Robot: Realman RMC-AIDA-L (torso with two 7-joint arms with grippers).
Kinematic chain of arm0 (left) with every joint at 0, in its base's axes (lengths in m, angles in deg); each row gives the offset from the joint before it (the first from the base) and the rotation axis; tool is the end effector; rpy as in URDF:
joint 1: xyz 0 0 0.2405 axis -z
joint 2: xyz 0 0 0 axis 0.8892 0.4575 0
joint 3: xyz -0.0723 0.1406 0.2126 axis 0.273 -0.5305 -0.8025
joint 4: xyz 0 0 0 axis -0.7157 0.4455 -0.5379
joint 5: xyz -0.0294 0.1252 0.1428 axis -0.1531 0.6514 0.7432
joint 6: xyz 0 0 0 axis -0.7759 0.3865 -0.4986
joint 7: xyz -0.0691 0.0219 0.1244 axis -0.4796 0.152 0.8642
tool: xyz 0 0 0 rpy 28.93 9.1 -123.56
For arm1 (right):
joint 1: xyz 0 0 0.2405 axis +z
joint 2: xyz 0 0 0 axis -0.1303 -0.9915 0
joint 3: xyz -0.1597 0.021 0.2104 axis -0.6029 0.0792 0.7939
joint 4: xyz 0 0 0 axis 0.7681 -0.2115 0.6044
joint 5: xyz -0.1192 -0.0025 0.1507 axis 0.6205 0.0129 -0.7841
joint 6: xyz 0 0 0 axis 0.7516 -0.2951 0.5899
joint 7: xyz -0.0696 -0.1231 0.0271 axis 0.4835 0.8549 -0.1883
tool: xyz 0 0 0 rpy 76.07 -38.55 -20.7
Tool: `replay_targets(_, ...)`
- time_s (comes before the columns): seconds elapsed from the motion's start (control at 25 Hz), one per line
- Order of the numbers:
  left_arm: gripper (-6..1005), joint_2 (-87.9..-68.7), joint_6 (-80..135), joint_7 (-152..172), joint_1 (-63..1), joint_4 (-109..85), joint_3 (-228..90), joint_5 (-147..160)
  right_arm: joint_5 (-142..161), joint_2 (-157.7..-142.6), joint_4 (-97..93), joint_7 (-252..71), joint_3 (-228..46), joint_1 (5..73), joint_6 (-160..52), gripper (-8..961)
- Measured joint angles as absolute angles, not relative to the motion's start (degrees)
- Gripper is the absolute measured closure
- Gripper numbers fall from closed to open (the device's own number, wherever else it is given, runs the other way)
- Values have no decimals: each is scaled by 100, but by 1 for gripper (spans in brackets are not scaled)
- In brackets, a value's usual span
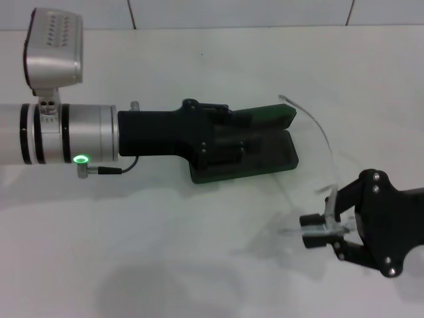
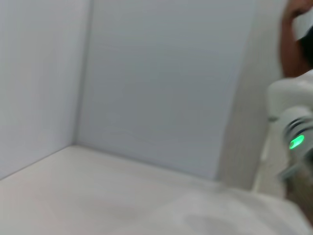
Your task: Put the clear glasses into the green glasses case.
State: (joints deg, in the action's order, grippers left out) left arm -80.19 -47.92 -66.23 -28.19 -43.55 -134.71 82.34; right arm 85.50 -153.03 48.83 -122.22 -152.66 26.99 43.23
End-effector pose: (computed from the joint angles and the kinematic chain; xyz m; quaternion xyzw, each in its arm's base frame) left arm -0.1946 0.3289 -0.0407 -0.9495 -0.1334 -0.2808 0.0432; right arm 0.2123 0.2499 0.0105 -0.8988 -0.3168 0.2948 0.0696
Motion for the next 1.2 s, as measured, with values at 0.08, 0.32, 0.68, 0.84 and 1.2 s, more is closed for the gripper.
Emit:
replay_targets(0.08, 484, -8079, -4517, -6448, -2853, -4360, -13469, 8258, 8373, -15320, 4766, -12176, -15301, 2777, 4547, 828)
replay_targets(0.32, 483, -8353, -4113, -5686, -2794, -4308, -13549, 8065, 7598, -15338, 3877, -12143, -15918, 3336, 4642, 828)
replay_targets(0.68, 483, -8352, -4293, -4534, -2819, -3973, -14282, 5913, 7171, -15354, 2089, -12262, -16123, 4288, 4540, 828)
replay_targets(0.84, 483, -8348, -4678, -4281, -2965, -3971, -14297, 5608, 7071, -15354, 1987, -12565, -16116, 4312, 4253, 828)
replay_targets(1.2, 484, -8353, -5102, -4072, -3049, -3911, -14303, 5540, 6998, -15330, 1978, -13089, -16113, 4280, 4009, 828)
